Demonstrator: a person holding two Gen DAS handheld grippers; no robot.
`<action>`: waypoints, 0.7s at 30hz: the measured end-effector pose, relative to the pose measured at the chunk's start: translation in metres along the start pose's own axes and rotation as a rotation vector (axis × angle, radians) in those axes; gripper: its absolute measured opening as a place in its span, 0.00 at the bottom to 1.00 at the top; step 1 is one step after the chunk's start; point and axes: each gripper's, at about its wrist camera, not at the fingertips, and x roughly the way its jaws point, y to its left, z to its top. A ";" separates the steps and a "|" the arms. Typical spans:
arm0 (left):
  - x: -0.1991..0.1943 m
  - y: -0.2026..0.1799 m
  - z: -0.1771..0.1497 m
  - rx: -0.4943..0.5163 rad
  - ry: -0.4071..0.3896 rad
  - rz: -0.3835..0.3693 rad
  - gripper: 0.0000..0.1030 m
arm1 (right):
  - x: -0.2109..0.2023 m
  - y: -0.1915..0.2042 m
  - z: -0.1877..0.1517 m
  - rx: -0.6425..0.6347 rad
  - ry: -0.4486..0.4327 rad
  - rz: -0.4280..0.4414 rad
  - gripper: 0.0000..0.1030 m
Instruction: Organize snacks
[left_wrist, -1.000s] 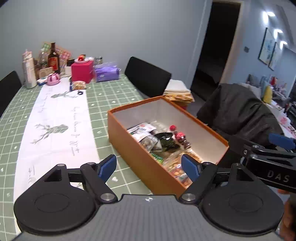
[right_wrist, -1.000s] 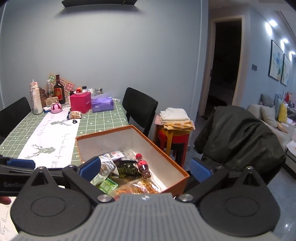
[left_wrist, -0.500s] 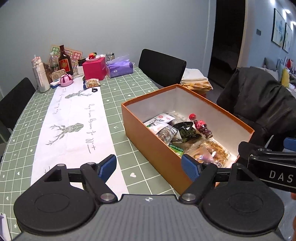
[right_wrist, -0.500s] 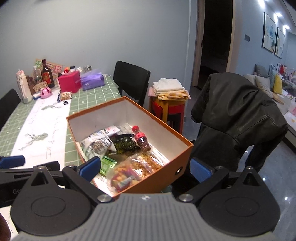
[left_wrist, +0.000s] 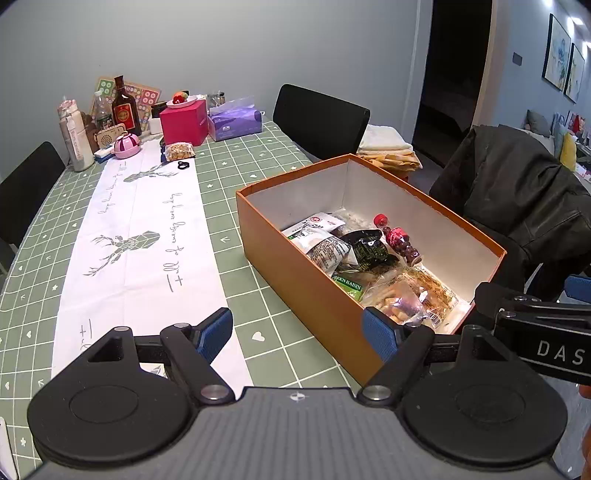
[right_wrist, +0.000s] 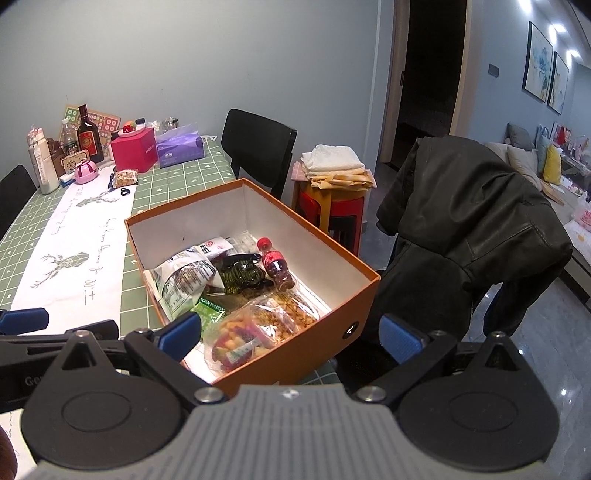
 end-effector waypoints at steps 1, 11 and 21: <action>0.000 0.000 0.000 0.001 -0.001 0.003 0.91 | 0.000 0.000 0.000 0.001 0.000 0.000 0.97; 0.000 -0.001 0.000 0.005 0.000 0.007 0.91 | 0.001 0.000 0.000 0.001 0.004 -0.001 0.97; -0.001 -0.001 0.000 0.006 0.000 0.009 0.91 | 0.001 0.000 0.000 -0.001 0.003 -0.002 0.97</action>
